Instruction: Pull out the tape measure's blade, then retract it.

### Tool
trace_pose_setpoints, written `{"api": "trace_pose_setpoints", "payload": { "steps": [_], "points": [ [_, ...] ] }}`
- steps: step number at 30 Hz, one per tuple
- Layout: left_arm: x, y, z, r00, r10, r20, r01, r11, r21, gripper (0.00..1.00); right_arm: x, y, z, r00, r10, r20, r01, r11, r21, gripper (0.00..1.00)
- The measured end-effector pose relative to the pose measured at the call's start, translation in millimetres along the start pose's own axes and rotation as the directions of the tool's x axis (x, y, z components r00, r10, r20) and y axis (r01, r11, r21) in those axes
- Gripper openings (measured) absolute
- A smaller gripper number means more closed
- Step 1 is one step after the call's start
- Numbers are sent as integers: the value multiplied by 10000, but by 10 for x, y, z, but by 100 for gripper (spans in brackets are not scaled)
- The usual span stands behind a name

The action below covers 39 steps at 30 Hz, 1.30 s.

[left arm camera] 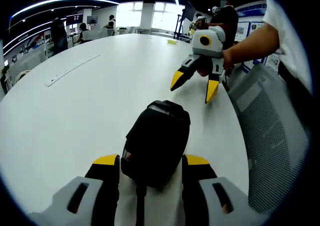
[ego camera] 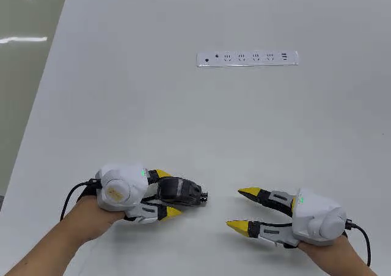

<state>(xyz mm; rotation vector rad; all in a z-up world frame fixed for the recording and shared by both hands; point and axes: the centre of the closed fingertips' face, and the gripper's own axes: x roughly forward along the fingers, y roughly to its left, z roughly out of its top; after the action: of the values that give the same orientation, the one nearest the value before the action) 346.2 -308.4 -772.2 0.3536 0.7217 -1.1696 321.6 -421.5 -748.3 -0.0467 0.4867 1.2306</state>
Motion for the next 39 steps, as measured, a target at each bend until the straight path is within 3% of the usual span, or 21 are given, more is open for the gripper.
{"api": "trace_pose_setpoints", "payload": {
  "steps": [13,24,39],
  "points": [
    [9,24,5,10000,59,-15,-59,10000,9,36,5,8,-7,10000,16,-23,-16,10000,0,44],
    [10,22,3,10000,60,-57,-60,10000,38,35,15,20,0,10000,48,-5,-48,10000,-48,43],
    [11,31,-13,9997,186,-165,-187,9998,-30,35,240,-10,41,9990,452,21,-451,9977,-511,41]
  ]
}}
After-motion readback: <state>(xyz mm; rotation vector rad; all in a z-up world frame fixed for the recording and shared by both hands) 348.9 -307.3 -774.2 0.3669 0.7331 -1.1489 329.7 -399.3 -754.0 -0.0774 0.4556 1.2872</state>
